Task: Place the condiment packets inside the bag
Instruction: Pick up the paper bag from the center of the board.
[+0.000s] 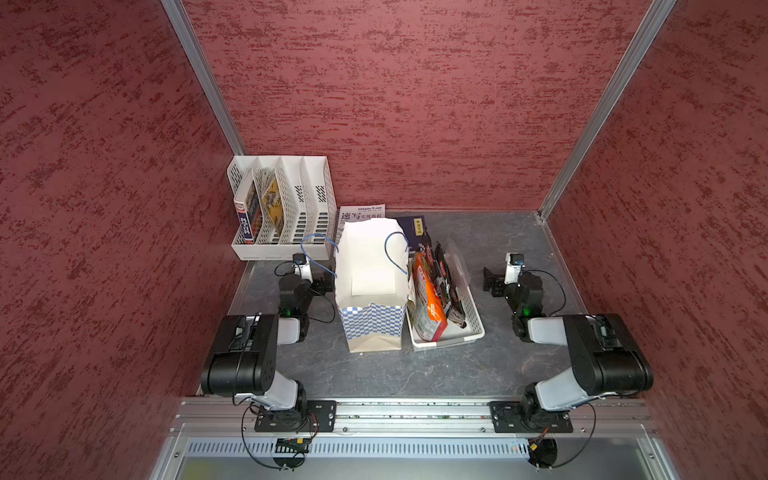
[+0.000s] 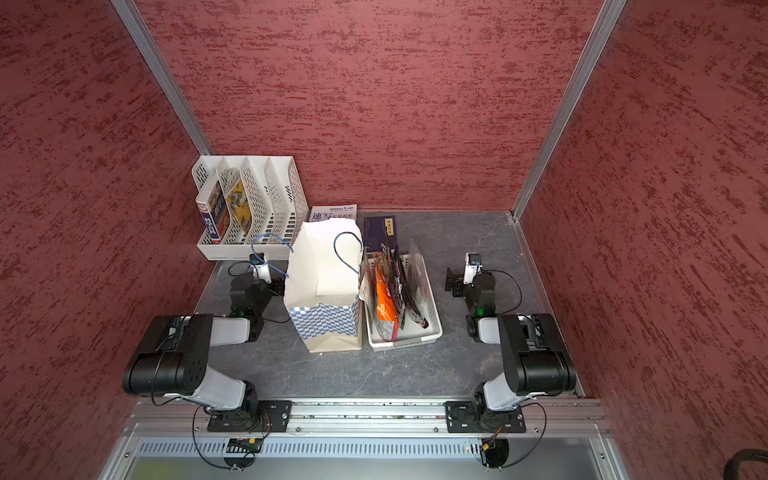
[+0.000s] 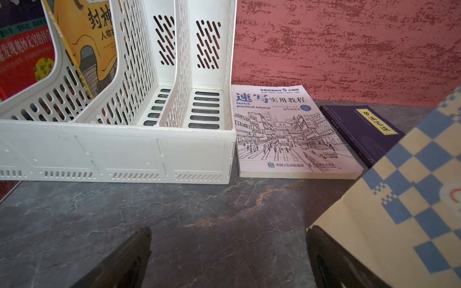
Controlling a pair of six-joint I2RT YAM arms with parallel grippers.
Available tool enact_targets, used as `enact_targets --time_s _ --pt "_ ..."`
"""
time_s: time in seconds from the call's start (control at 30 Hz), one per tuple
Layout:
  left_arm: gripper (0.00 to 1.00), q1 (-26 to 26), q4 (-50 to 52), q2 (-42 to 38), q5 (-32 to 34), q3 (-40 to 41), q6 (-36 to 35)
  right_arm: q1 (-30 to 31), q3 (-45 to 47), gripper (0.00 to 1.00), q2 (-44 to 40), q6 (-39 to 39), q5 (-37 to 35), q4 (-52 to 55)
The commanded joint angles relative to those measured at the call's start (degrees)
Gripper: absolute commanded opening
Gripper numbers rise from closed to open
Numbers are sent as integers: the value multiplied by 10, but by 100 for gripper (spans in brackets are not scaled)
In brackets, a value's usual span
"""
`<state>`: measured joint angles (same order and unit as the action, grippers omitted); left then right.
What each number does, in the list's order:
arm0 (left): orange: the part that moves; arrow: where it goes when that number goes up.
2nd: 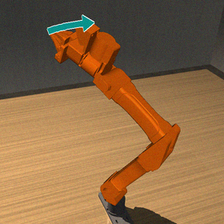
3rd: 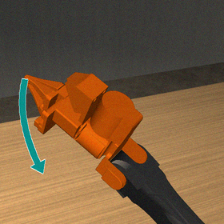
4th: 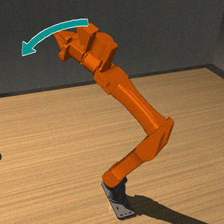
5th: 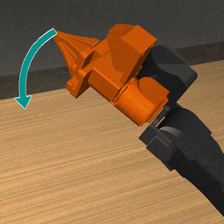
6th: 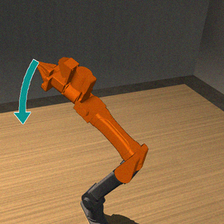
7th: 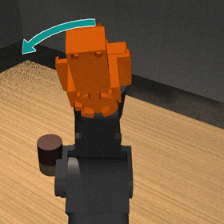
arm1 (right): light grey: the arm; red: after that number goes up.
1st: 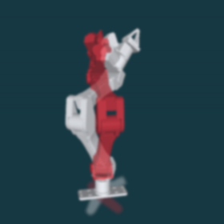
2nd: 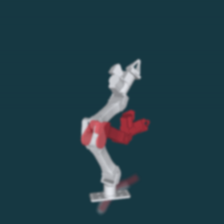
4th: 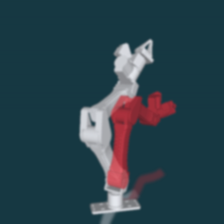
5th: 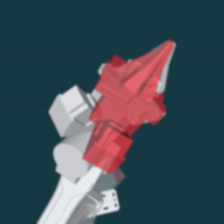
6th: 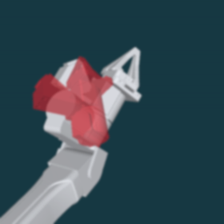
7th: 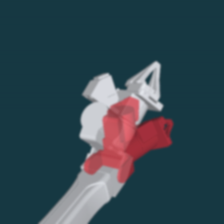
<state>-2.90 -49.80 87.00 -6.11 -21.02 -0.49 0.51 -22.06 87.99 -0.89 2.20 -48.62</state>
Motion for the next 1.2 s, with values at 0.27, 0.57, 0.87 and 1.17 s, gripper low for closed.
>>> enact_targets --time_s 0.27,0.57,0.87,1.17 --pt "100 -1 -7 4 -3 -10 -2 -3 -8 99 2 -1 4 -16" --pt "100 -2 -7 4 -3 -10 -2 -4 -8 99 2 -1 4 -16" --pt "100 -5 141 -128 135 -32 59 -4 -12 99 -29 6 -11 12" --pt "100 -129 715 -388 125 -240 336 -4 -239 98 -194 169 -69 593"
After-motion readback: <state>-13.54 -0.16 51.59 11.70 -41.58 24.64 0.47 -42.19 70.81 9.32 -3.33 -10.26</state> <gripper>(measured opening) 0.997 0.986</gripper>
